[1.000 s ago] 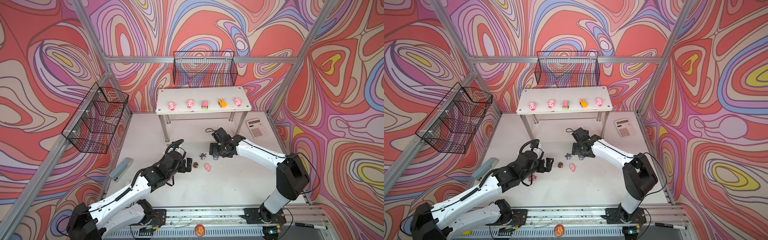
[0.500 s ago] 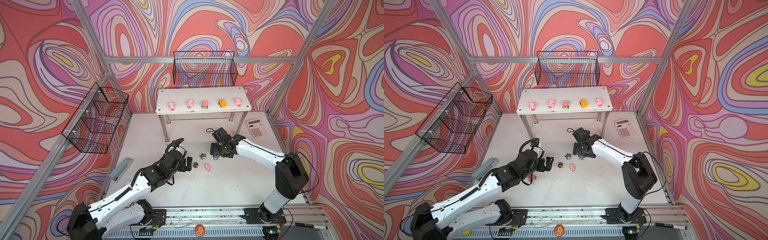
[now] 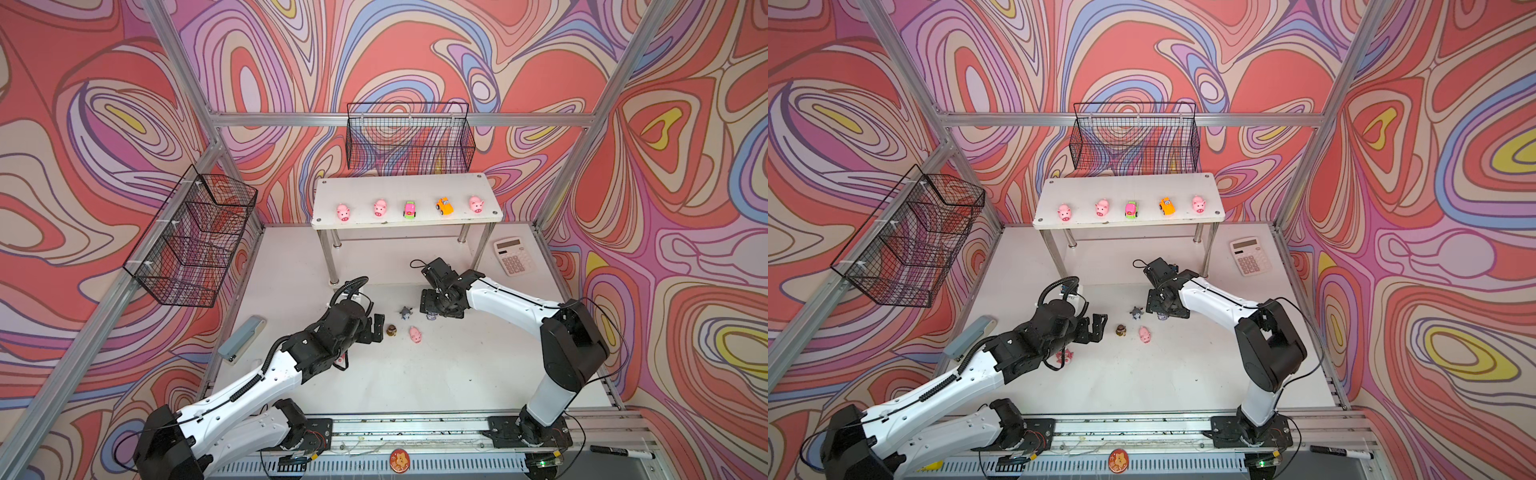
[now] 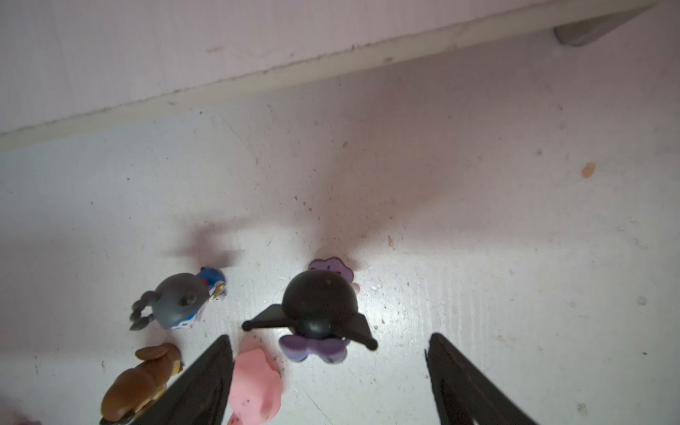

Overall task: Organize plastic toys on shelves
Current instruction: Pick up the plastic toy from the center of the table.

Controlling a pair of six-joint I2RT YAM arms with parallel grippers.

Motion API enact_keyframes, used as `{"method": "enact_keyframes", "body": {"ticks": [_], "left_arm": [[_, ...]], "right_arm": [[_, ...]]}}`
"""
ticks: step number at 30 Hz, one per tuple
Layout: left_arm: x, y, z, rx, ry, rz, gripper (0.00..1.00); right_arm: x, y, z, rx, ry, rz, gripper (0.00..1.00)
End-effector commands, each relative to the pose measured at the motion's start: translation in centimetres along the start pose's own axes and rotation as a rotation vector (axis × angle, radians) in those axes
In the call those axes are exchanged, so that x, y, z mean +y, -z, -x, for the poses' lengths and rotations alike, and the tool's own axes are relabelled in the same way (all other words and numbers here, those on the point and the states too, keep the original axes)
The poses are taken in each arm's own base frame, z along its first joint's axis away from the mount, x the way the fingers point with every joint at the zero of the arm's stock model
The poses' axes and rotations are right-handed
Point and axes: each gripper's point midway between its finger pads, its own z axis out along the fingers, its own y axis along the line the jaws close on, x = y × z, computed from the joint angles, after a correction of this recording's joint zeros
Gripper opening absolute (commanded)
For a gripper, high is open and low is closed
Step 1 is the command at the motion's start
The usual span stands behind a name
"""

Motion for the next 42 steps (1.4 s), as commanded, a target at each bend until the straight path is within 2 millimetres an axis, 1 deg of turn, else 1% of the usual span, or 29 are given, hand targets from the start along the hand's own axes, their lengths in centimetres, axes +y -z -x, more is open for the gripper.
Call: {"method": "enact_keyframes", "body": {"ticks": [1, 2, 4, 5, 23, 32, 36, 42], "left_arm": [[-0.2, 0.1, 0.6, -0.013, -0.015, 0.01, 1.0], [-0.2, 0.2, 0.6, -0.014, -0.016, 0.01, 1.0], [-0.1, 0.2, 0.6, -0.015, -0.015, 0.011, 1.0], [-0.1, 0.2, 0.6, -0.013, -0.016, 0.013, 1.0], [0.5, 0.2, 0.3, -0.018, -0.026, 0.032, 1.0], [0.4, 0.1, 0.4, -0.019, -0.029, 0.031, 1.0], [0.3, 0.1, 0.5, -0.018, -0.031, 0.03, 1.0], [0.3, 0.3, 0.5, -0.02, -0.031, 0.029, 1.0]], "right_arm": [[0.1, -0.3, 0.2, 0.011, -0.003, -0.004, 0.85], [0.2, -0.3, 0.2, 0.013, -0.001, 0.0, 0.85], [0.1, -1.2, -0.2, 0.036, 0.003, -0.015, 0.84], [0.1, -1.3, -0.3, 0.039, 0.004, -0.015, 0.84], [0.9, -2.4, 0.3, 0.057, 0.023, -0.021, 0.78], [0.7, -3.0, -0.2, 0.081, 0.026, -0.027, 0.67], [0.6, -3.0, 0.0, 0.08, 0.02, -0.029, 0.62], [0.5, -3.0, 0.2, 0.079, 0.026, -0.031, 0.61]]}}
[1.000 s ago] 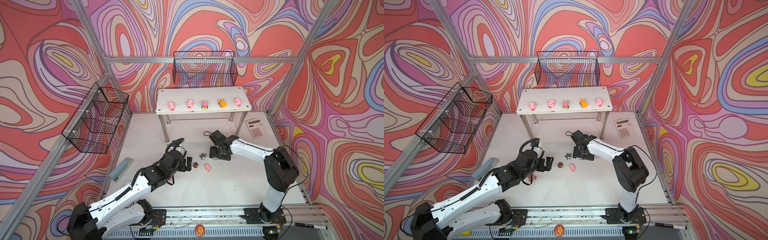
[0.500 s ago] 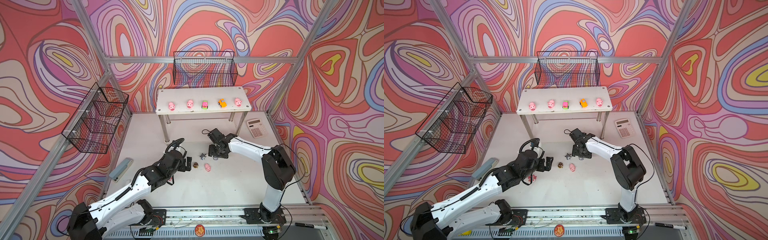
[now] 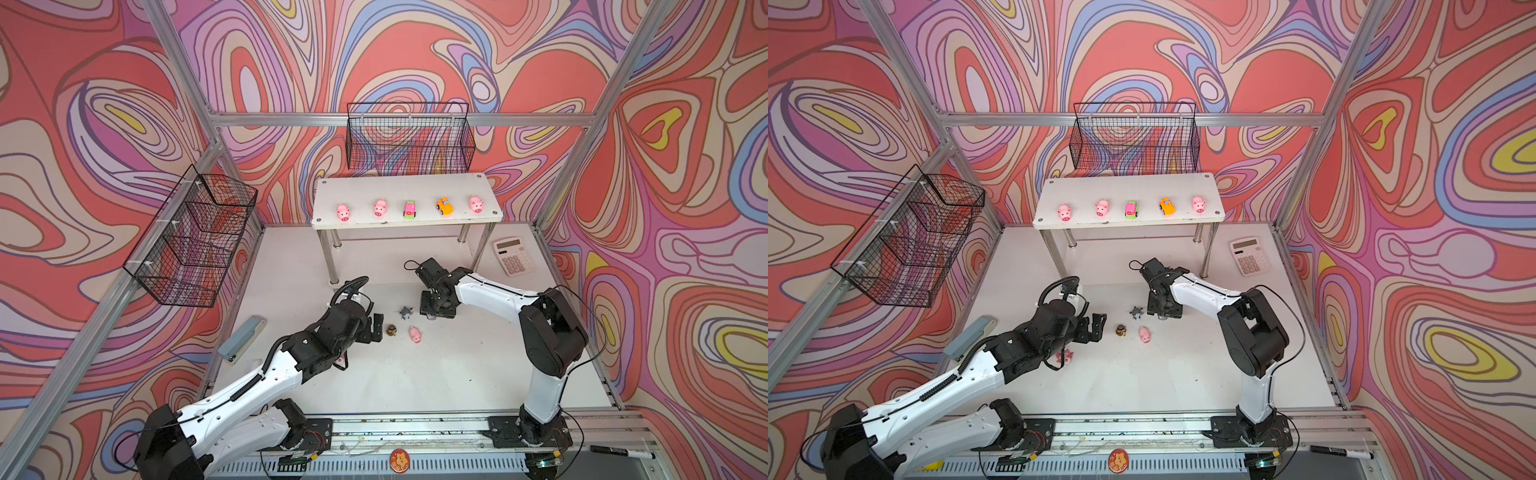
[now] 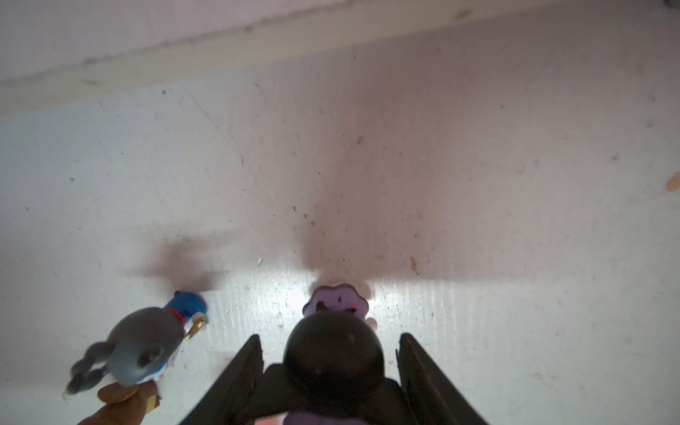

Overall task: Organize plastic toys on shelves
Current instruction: Pick up the plastic toy from the center of the table.

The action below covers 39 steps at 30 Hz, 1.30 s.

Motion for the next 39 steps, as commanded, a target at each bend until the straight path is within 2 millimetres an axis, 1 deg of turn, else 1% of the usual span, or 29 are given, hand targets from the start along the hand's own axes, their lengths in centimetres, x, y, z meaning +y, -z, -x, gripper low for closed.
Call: {"method": "enact_keyframes", "body": {"ticks": [1, 9, 13, 27, 29, 39], "left_arm": [[-0.03, 0.32, 0.44, -0.012, -0.013, 0.008, 1.0], [-0.11, 0.36, 0.52, -0.013, -0.013, 0.006, 1.0], [-0.02, 0.33, 0.39, -0.007, -0.015, 0.011, 1.0], [0.35, 0.45, 0.1, -0.008, -0.009, 0.019, 1.0], [0.42, 0.43, 0.03, -0.008, -0.008, 0.021, 1.0], [0.74, 0.6, -0.09, -0.013, -0.008, 0.03, 1.0]], "right_arm": [[0.15, -0.02, 0.54, -0.002, 0.009, -0.002, 0.61], [0.23, 0.03, 0.65, -0.002, 0.016, -0.003, 0.58], [0.14, -0.11, 0.62, 0.001, 0.018, -0.007, 0.54], [0.19, -0.39, 0.45, 0.019, 0.032, -0.01, 0.51], [0.16, -0.5, 0.34, 0.022, 0.034, -0.015, 0.48], [0.13, 0.09, 0.72, 0.013, 0.055, -0.026, 0.44]]}}
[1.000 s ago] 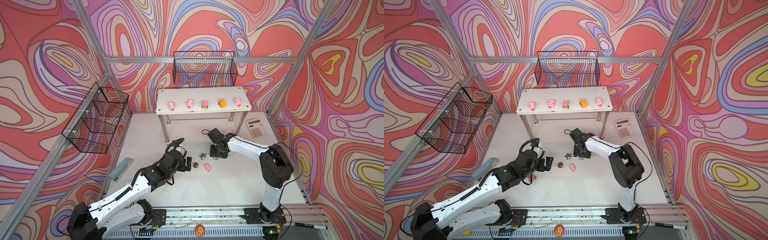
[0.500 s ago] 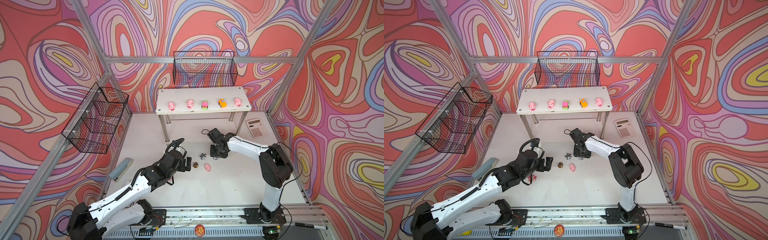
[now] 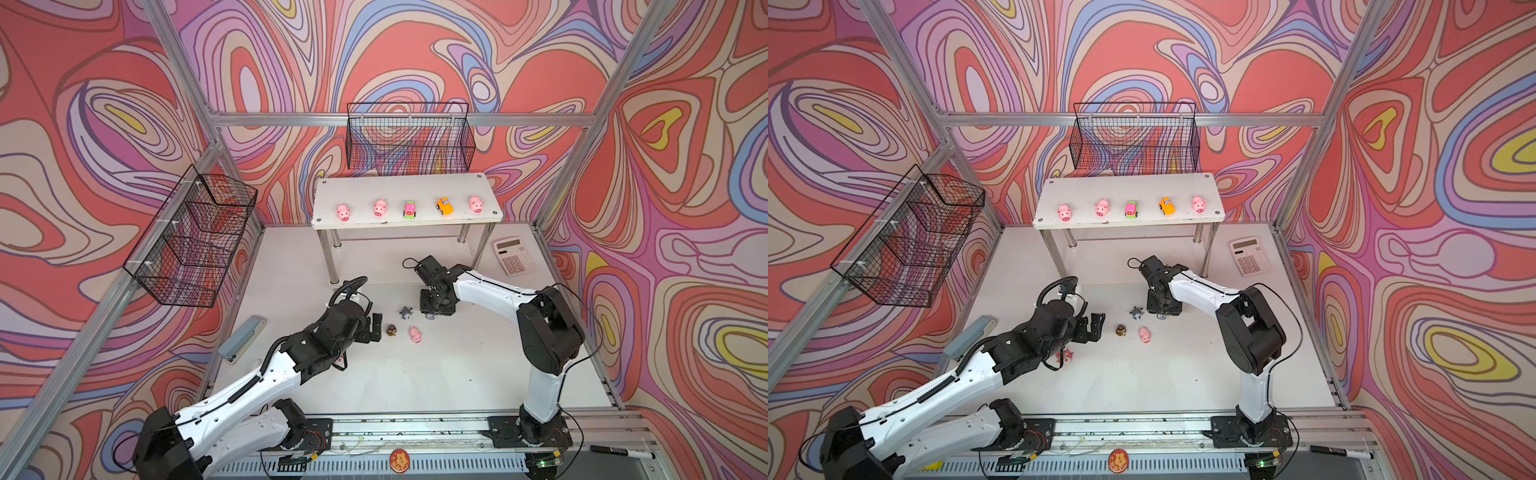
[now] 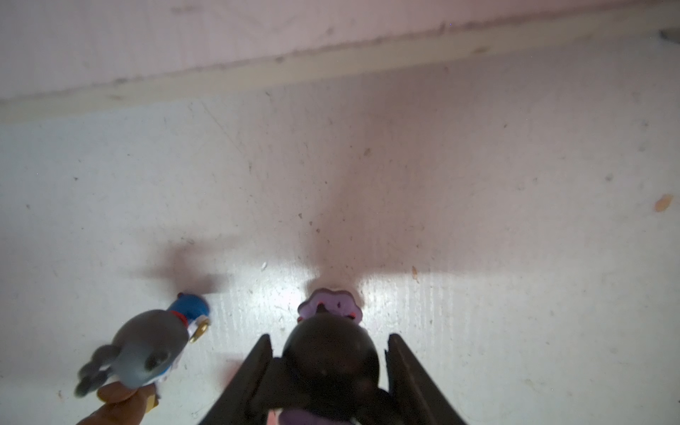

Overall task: Organize plastic toys on shelves
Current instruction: Pick up the plastic toy from the center of the table.

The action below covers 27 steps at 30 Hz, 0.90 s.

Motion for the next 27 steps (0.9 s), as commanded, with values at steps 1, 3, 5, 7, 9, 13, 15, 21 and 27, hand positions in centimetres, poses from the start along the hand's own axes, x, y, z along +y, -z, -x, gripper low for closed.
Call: {"method": "enact_keyframes", "body": {"ticks": [1, 3, 5, 7, 9, 13, 15, 21, 27], "left_arm": [[0.5, 0.3, -0.4, 0.003, -0.009, 0.018, 1.0], [0.5, 0.3, -0.5, 0.002, -0.01, 0.019, 1.0], [0.6, 0.3, -0.5, 0.003, -0.01, 0.022, 1.0], [0.6, 0.3, -0.5, 0.002, -0.011, 0.023, 1.0], [0.6, 0.3, -0.5, 0.0, -0.009, 0.023, 1.0], [0.6, 0.4, -0.3, -0.004, -0.01, 0.023, 1.0], [0.7, 0.4, -0.4, -0.002, -0.01, 0.025, 1.0], [0.5, 0.4, -0.1, -0.009, -0.014, 0.024, 1.0], [0.2, 0.3, 0.4, -0.008, -0.025, 0.025, 1.0]], "right_arm": [[-0.2, 0.0, 0.5, -0.004, 0.014, -0.02, 0.44], [-0.2, 0.1, 0.5, -0.002, 0.023, -0.026, 0.43], [-0.3, 0.2, 0.6, -0.007, 0.029, -0.032, 0.43], [-0.3, 0.3, 0.7, -0.008, 0.036, -0.032, 0.42], [-0.3, 0.6, 0.9, -0.015, 0.049, -0.035, 0.42], [-0.3, 1.5, 1.6, -0.039, 0.073, -0.043, 0.42], [-0.4, 2.0, 2.0, -0.057, 0.093, -0.05, 0.42], [-0.1, 3.9, 3.8, -0.131, 0.178, -0.053, 0.42], [-0.7, 5.3, 5.8, -0.177, 0.221, -0.072, 0.42]]}}
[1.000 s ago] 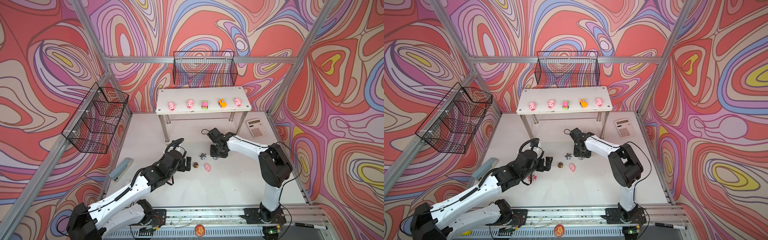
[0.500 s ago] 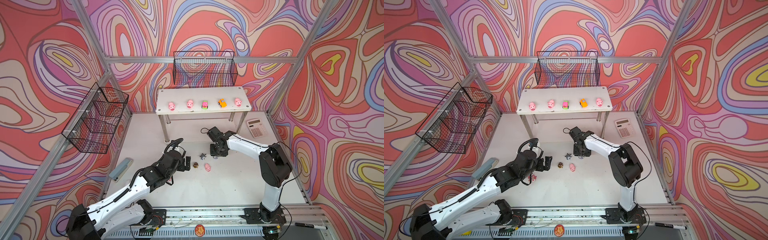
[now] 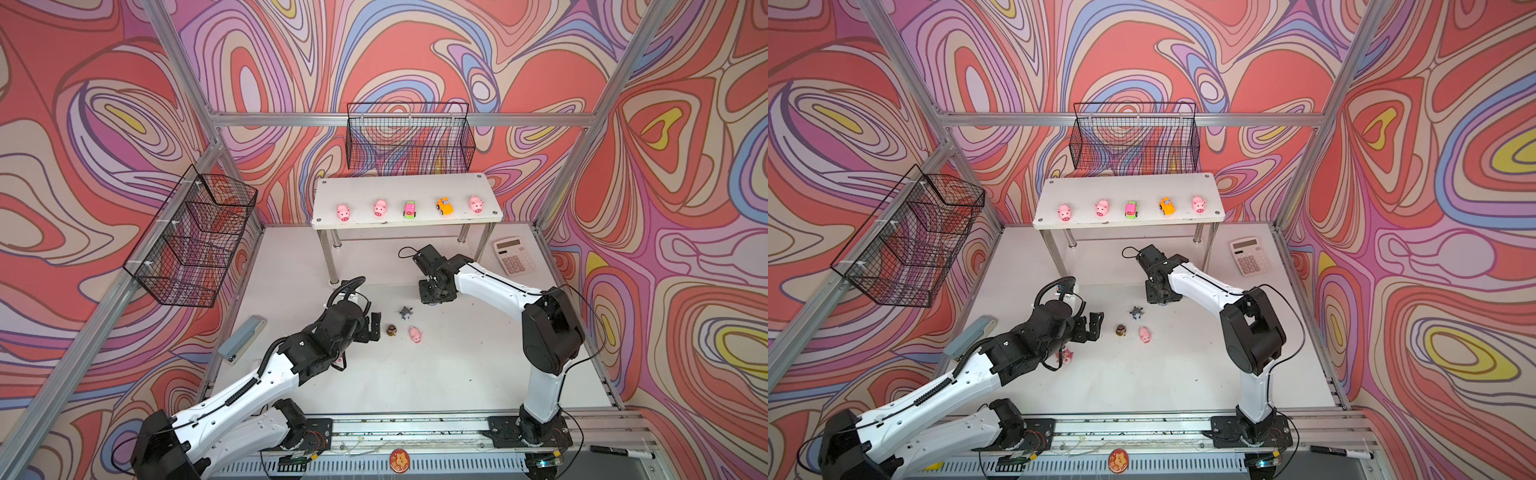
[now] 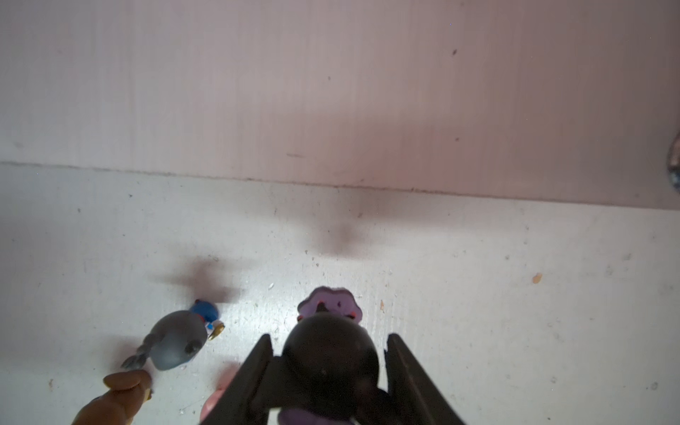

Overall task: Organize plastic toys on shelves
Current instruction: Pick up the plastic toy from the center of the table, then place the plastic toy on the shelf.

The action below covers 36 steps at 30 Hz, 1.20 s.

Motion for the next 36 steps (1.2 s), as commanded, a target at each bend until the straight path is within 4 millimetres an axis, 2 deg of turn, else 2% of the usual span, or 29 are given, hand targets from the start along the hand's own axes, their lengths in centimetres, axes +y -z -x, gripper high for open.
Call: {"method": "enact_keyframes", "body": {"ticks": [1, 10, 20, 26, 36], "left_arm": [[0.0, 0.1, 0.2, 0.004, -0.027, 0.018, 1.0], [-0.6, 0.1, 1.4, -0.006, -0.034, 0.013, 1.0], [-1.1, 0.1, 2.5, -0.012, -0.058, 0.021, 1.0], [-1.4, -0.1, 3.0, -0.015, -0.074, 0.021, 1.0], [-1.8, -0.8, 2.8, 0.002, -0.082, 0.016, 1.0]], "right_arm": [[-1.6, 2.0, 2.1, -0.068, 0.034, -0.029, 0.42], [-3.7, 3.5, 5.5, -0.134, 0.034, -0.015, 0.42], [-5.6, 2.7, 8.1, -0.157, 0.025, -0.009, 0.42], [-6.9, 1.9, 8.9, -0.154, 0.012, -0.012, 0.42], [-6.5, 1.3, 8.9, -0.164, 0.006, 0.027, 0.42]]}}
